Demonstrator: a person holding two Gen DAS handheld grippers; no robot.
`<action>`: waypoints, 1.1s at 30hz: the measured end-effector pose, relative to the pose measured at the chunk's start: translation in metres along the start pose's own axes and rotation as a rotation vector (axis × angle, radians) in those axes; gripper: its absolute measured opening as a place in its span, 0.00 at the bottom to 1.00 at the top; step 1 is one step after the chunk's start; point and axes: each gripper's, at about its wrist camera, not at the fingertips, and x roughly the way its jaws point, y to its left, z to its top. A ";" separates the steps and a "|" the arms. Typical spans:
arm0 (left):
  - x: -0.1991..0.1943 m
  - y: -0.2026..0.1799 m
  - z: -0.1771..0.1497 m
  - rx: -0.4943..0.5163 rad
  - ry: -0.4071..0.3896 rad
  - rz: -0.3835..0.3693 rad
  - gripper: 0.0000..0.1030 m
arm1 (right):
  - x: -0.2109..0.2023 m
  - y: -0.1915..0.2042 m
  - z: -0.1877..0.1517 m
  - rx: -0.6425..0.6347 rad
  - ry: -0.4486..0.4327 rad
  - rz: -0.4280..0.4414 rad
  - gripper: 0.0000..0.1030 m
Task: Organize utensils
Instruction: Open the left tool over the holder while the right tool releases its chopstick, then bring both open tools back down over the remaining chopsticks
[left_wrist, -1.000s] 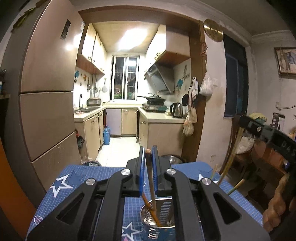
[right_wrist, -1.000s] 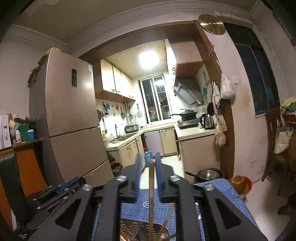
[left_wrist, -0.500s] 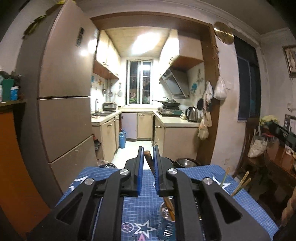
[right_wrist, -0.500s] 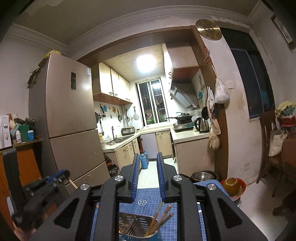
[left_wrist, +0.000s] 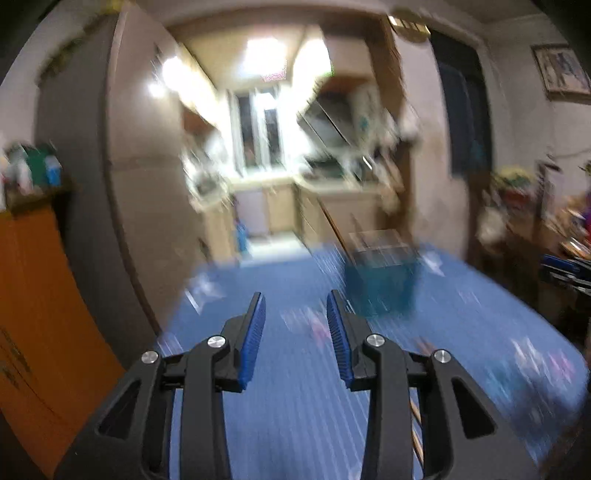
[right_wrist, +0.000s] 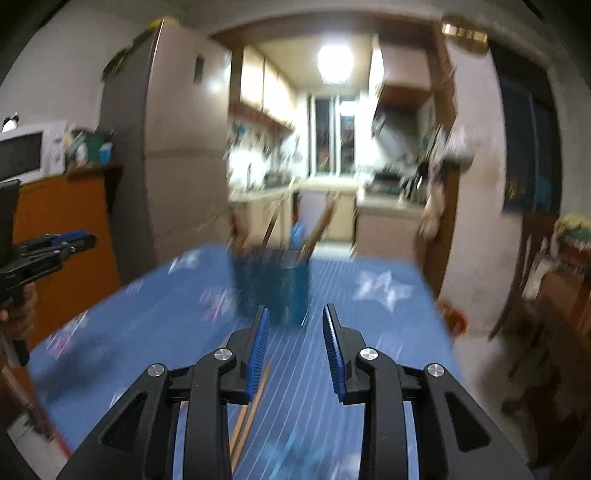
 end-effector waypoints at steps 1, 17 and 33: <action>0.000 -0.008 -0.018 0.014 0.052 -0.040 0.32 | -0.001 0.003 -0.013 0.006 0.028 0.009 0.31; 0.012 -0.074 -0.139 0.044 0.346 -0.293 0.32 | -0.009 0.072 -0.140 0.055 0.321 0.149 0.25; 0.021 -0.086 -0.149 0.071 0.318 -0.239 0.32 | 0.013 0.074 -0.128 -0.011 0.285 0.023 0.25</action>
